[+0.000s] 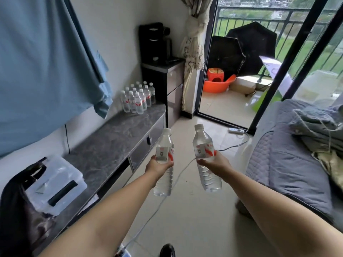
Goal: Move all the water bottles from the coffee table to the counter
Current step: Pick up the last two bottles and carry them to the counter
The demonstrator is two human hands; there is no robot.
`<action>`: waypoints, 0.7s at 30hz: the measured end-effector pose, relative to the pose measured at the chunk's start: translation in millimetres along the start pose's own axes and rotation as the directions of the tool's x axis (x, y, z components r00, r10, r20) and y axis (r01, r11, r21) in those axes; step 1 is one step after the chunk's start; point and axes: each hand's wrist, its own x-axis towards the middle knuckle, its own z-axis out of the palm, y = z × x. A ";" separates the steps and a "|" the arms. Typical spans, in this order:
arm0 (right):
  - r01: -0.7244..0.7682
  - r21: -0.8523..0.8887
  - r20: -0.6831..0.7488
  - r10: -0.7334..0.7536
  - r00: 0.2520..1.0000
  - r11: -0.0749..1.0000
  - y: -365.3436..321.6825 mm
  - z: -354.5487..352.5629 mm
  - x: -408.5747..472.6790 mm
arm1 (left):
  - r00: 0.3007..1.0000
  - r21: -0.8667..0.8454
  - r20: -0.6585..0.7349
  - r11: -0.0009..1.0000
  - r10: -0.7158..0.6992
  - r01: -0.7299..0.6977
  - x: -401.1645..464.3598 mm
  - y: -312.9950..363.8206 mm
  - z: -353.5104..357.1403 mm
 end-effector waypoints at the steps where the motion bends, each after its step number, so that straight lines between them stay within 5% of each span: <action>1: -0.011 0.009 0.000 0.011 1.000 1.000 -8.7 -6.3 18.3 | 1.000 -0.010 0.009 1.000 0.004 -0.004 21.5 11.4 3.0; 8: -0.016 0.020 -0.018 0.017 1.000 1.000 -48.0 -44.4 154.4 | 0.999 -0.017 -0.019 0.999 0.042 -0.042 145.6 95.6 22.8; 21: 0.109 -0.020 0.165 -0.104 0.981 0.994 -109.2 -127.5 418.0 | 0.985 -0.129 -0.168 0.992 -0.030 0.008 331.8 232.4 113.7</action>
